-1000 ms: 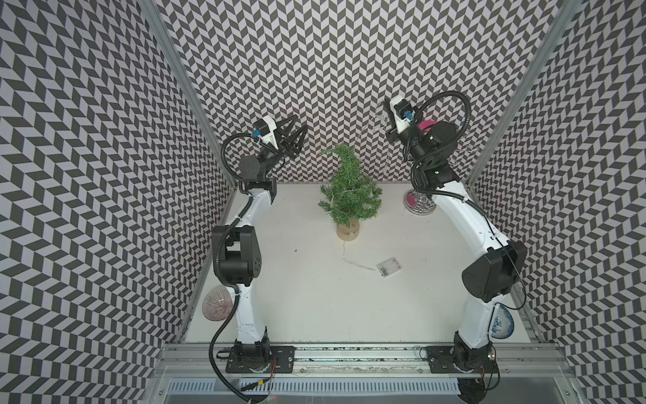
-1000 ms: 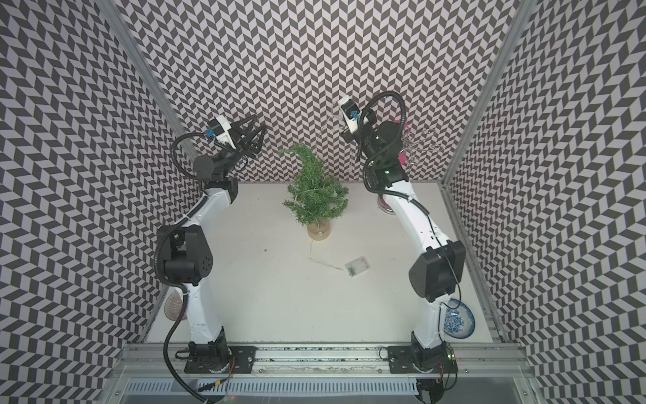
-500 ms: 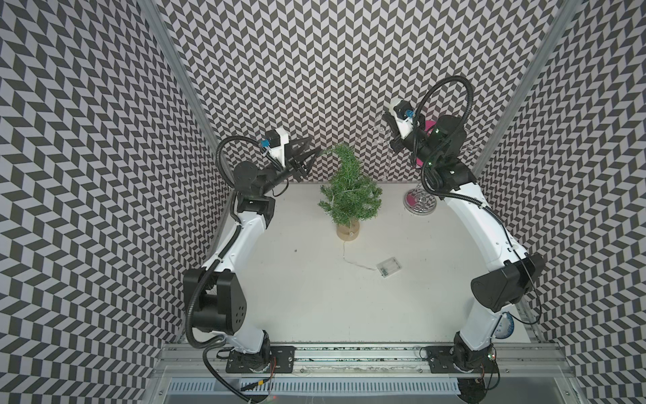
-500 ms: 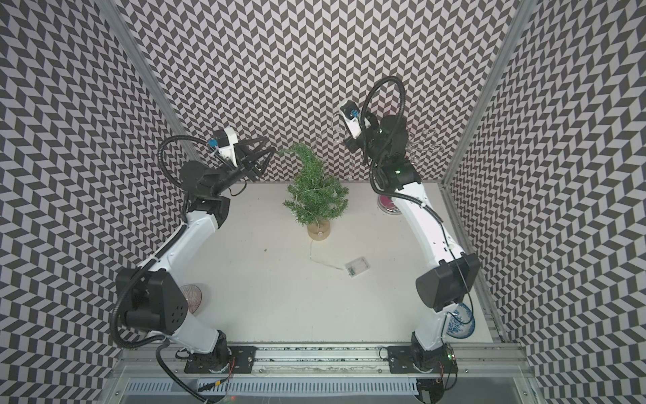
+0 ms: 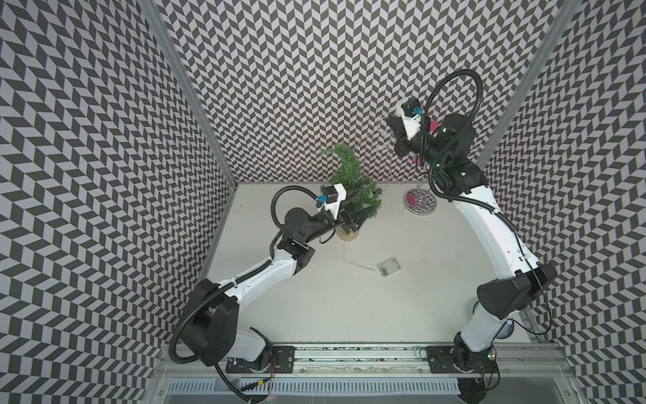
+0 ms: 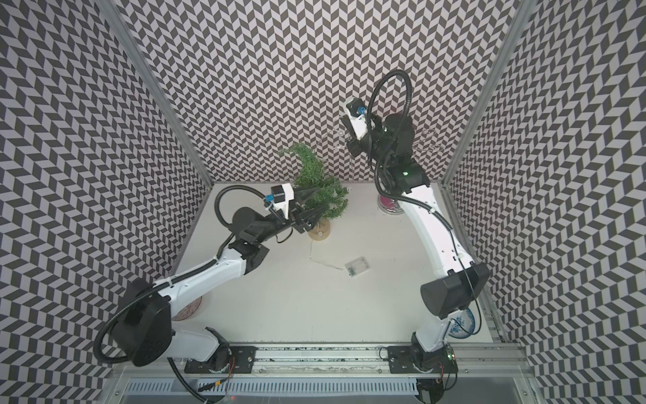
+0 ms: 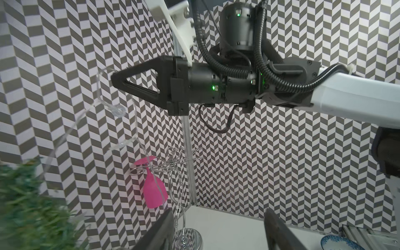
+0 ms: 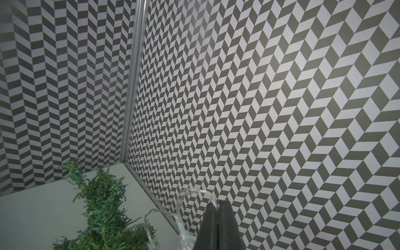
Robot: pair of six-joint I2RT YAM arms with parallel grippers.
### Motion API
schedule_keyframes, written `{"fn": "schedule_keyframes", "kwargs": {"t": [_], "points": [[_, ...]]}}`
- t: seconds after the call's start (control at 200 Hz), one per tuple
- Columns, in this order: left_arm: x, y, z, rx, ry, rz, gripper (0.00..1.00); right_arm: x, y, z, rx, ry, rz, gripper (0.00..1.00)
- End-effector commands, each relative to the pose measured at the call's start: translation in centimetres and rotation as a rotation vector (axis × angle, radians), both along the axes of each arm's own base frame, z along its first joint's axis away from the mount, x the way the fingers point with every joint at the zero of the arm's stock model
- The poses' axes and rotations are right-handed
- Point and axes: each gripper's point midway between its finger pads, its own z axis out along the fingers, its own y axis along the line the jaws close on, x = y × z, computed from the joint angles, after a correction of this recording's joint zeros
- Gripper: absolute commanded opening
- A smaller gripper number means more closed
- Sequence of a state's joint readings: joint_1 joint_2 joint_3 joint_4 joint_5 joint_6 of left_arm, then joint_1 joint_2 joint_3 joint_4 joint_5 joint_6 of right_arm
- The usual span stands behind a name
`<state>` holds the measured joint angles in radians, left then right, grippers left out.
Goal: Wrap string light around the christmas tree
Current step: Wrap the light string around the Christmas tree.
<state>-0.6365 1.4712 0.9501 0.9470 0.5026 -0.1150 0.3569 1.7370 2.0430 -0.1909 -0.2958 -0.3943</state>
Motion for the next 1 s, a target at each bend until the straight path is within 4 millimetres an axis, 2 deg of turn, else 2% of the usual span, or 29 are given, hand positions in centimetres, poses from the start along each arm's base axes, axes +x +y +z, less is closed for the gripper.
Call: {"fn": "schedule_keyframes", "kwargs": {"t": [0.0, 0.145, 0.285, 0.531, 0.786, 0.996], "points": [[0.5, -0.5, 3.3, -0.146, -0.094, 0.099, 0.68, -2.6, -0.1, 2.5, 0.047, -0.035, 0.035, 0.00], [2.2, -3.0, 3.2, -0.166, -0.034, 0.101, 0.70, -3.3, 0.0, 2.3, 0.050, -0.026, 0.044, 0.00], [4.6, -3.1, 3.3, -0.210, 0.077, 0.171, 0.70, -3.7, 0.1, 2.2, 0.054, -0.026, 0.054, 0.00], [7.1, -5.6, 2.9, -0.168, 0.196, 0.175, 0.65, -4.7, 0.4, 2.7, 0.069, -0.045, 0.071, 0.00], [9.0, -6.3, 2.5, -0.211, 0.286, 0.192, 0.61, -5.4, 0.4, 3.2, 0.077, -0.052, 0.078, 0.00], [10.5, -6.9, 1.2, -0.169, 0.298, 0.246, 0.61, -6.3, 0.4, 3.9, 0.086, -0.066, 0.097, 0.00]]}}
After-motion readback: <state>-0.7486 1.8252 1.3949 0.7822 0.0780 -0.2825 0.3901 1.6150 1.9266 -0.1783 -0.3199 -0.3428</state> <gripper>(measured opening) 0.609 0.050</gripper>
